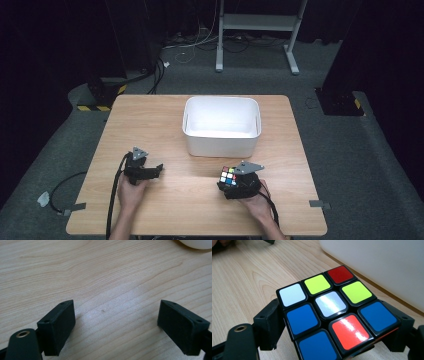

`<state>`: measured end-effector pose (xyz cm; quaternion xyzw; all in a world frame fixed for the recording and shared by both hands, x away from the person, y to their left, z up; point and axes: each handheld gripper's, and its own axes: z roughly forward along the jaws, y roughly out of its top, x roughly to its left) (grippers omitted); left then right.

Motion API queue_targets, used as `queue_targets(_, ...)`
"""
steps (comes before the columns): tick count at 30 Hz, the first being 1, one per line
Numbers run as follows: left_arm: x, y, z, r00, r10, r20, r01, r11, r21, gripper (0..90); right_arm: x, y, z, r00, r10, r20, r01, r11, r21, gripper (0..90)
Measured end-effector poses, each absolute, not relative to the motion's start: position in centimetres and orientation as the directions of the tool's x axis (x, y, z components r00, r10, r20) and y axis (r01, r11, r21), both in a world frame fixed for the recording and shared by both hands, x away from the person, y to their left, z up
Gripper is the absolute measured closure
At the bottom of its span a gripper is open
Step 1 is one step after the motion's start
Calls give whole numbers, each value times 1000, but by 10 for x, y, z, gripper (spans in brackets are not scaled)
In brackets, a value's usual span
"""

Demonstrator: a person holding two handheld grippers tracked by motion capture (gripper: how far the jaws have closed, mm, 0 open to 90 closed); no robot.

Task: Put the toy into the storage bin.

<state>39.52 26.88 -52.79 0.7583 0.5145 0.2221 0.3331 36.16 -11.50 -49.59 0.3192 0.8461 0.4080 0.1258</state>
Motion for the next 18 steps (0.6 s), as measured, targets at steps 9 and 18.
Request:
queue_targets(9,395,269,-528,372,928,-6,632,-248,734,148,361,-118,-494,-760,648,47,436,456,776,185)
queue_targets(18,395,269,-528,372,928,-5,632,-249,733,148,360,-119,-488,-767,640,42,428,461,777,185)
